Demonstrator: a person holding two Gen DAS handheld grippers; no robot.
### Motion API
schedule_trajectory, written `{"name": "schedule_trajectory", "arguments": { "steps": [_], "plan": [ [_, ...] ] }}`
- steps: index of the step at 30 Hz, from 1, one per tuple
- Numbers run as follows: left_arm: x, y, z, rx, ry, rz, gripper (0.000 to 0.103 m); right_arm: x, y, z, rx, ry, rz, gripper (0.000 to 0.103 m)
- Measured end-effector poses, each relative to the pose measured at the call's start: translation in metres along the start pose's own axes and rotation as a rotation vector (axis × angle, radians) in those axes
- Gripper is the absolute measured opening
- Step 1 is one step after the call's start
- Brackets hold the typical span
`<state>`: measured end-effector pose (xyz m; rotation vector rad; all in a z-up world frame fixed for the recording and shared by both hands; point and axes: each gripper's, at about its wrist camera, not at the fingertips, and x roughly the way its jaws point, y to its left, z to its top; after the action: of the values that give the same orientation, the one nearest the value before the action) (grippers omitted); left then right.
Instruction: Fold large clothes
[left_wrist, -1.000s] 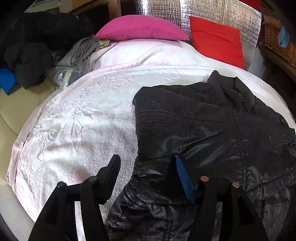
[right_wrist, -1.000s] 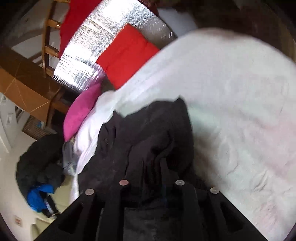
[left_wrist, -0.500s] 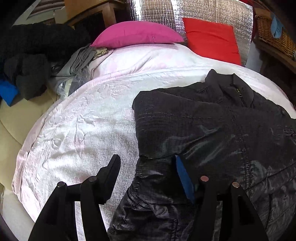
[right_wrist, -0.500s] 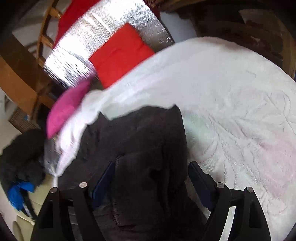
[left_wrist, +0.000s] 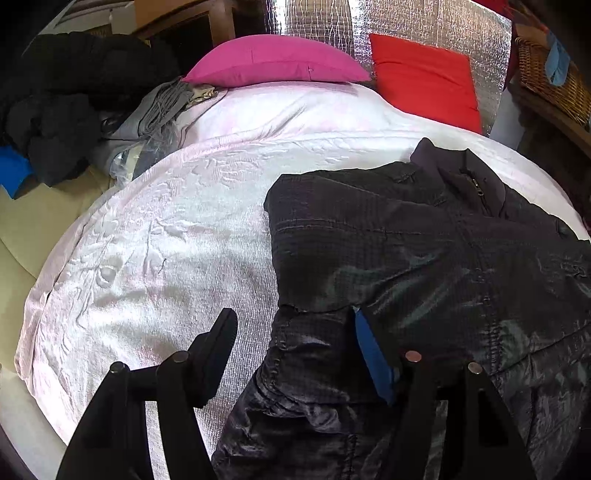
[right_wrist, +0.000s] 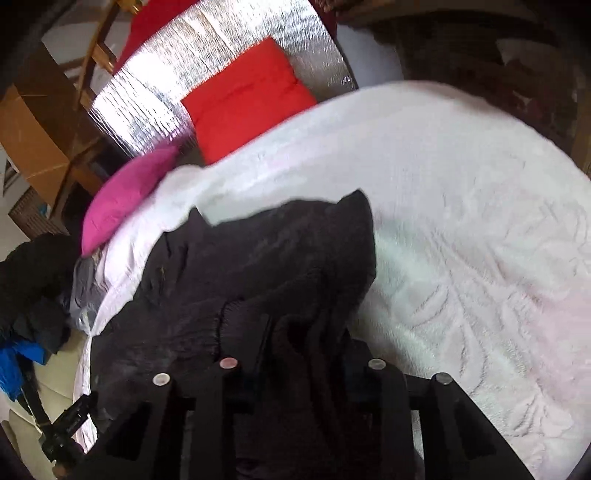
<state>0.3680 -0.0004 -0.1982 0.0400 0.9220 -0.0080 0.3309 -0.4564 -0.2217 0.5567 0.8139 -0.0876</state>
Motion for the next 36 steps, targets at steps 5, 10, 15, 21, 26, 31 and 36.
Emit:
{"name": "schedule_trajectory", "arguments": {
  "steps": [5,10,15,21,26,31,36],
  "plan": [
    [-0.003,0.019,0.004,-0.070,0.014,-0.046,0.072,0.016,-0.004,-0.003,-0.002,0.059,-0.038,0.033],
    [-0.021,0.068,0.011,-0.242,-0.052,-0.141,0.089,0.013,-0.015,0.000,0.071,0.095,0.025,0.036],
    [0.000,0.102,0.009,-0.415,0.027,-0.245,0.089,0.009,-0.026,0.001,0.143,0.119,0.077,0.063],
    [0.014,0.081,0.012,-0.380,0.073,-0.320,0.089,0.002,-0.029,0.002,0.184,0.082,0.147,0.068],
    [0.029,0.057,0.012,-0.321,0.123,-0.325,0.070,0.012,-0.031,-0.001,0.207,0.128,0.171,0.068],
    [0.037,0.046,0.008,-0.311,0.148,-0.370,0.053,0.023,-0.036,-0.005,0.227,0.181,0.189,0.068],
    [0.039,0.037,0.010,-0.277,0.162,-0.319,0.077,0.028,-0.034,-0.008,0.202,0.194,0.210,0.068]
  ]
}}
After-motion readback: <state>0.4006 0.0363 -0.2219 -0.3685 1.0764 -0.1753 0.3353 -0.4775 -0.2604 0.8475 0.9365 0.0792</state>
